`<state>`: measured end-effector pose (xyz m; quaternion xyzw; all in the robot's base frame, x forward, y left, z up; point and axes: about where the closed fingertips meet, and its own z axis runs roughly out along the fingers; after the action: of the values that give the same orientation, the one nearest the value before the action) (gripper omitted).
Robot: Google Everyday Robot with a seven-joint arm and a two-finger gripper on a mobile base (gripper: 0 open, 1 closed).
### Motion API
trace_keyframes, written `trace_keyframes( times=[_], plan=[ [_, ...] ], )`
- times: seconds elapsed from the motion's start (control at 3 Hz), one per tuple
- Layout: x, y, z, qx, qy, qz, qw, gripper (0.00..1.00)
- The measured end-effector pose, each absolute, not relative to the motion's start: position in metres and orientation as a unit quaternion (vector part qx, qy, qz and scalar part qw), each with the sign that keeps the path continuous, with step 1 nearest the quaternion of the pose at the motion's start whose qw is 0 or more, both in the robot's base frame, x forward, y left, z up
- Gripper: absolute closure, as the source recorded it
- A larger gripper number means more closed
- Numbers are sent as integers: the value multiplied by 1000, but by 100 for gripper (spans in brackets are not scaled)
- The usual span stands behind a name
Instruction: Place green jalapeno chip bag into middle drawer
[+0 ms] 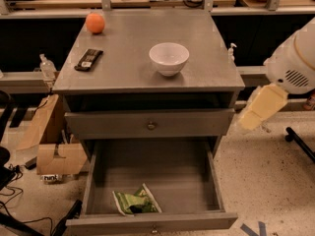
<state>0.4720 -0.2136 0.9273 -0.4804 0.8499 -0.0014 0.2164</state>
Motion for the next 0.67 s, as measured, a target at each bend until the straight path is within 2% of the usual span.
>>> trace_keyframes(
  times=[0.33,0.67],
  plan=[
    [509,-198,867,-368,893,55,253,0],
    [537,-171,838,-315,909,80,263,0]
  ],
)
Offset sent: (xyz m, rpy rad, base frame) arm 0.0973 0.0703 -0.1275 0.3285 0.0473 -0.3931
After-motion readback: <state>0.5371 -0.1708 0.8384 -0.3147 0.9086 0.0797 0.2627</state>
